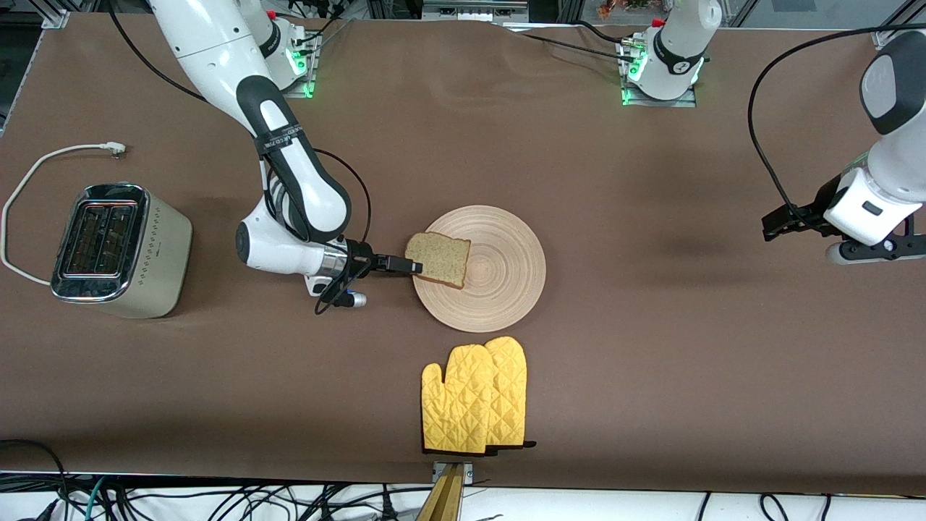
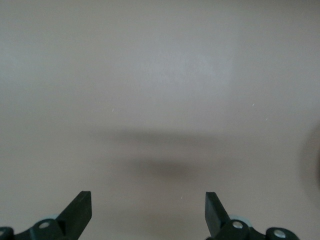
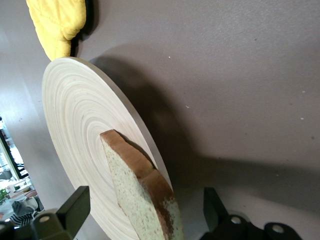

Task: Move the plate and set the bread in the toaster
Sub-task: 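Lift the bread slice off the plate with the right gripper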

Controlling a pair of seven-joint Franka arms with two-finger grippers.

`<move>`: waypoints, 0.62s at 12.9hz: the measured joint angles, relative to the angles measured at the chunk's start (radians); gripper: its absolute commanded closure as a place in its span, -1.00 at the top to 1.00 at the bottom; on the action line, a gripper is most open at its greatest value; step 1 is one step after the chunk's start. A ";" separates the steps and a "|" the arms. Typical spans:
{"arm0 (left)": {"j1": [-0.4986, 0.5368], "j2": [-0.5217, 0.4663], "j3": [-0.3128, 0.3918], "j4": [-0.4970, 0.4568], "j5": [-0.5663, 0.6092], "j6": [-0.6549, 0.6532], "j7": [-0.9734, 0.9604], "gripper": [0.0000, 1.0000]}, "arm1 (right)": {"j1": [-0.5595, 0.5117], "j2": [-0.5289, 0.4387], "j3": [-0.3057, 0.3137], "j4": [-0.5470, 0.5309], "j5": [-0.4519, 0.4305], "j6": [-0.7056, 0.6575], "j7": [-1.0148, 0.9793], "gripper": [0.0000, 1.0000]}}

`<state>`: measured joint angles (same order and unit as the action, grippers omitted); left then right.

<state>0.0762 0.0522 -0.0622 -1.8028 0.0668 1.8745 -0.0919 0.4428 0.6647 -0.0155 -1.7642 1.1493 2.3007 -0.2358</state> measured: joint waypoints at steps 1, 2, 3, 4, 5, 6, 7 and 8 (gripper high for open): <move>-0.024 -0.046 0.001 0.001 0.000 0.009 0.000 1.00 | 0.000 0.002 0.000 0.000 0.018 0.000 -0.015 0.50; -0.051 -0.097 0.002 0.000 0.000 0.003 -0.002 1.00 | 0.000 0.004 0.000 -0.001 0.025 -0.002 -0.020 0.13; -0.071 -0.135 0.003 -0.007 0.000 -0.009 -0.005 1.00 | 0.000 0.005 0.000 -0.001 0.026 -0.008 -0.022 -0.13; -0.081 -0.153 0.003 -0.015 0.000 -0.013 -0.009 1.00 | 0.000 0.006 0.000 -0.001 0.027 -0.017 -0.023 -0.30; -0.082 -0.151 0.007 -0.019 -0.011 -0.012 -0.012 1.00 | 0.000 0.006 0.000 -0.001 0.027 -0.028 -0.024 -0.32; -0.082 -0.140 0.020 -0.019 -0.034 -0.011 -0.013 1.00 | 0.000 0.006 0.000 -0.001 0.027 -0.033 -0.025 -0.32; -0.082 -0.128 0.036 -0.019 -0.052 -0.016 -0.011 1.00 | -0.001 0.006 0.000 -0.001 0.027 -0.035 -0.026 -0.44; -0.082 -0.120 0.046 -0.019 -0.055 -0.027 -0.003 1.00 | -0.001 0.006 0.000 -0.001 0.027 -0.036 -0.028 -0.65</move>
<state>-0.0058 -0.0677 -0.0163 -1.8216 0.0117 1.8476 -0.0952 0.4421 0.6712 -0.0157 -1.7650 1.1765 2.2647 -0.2635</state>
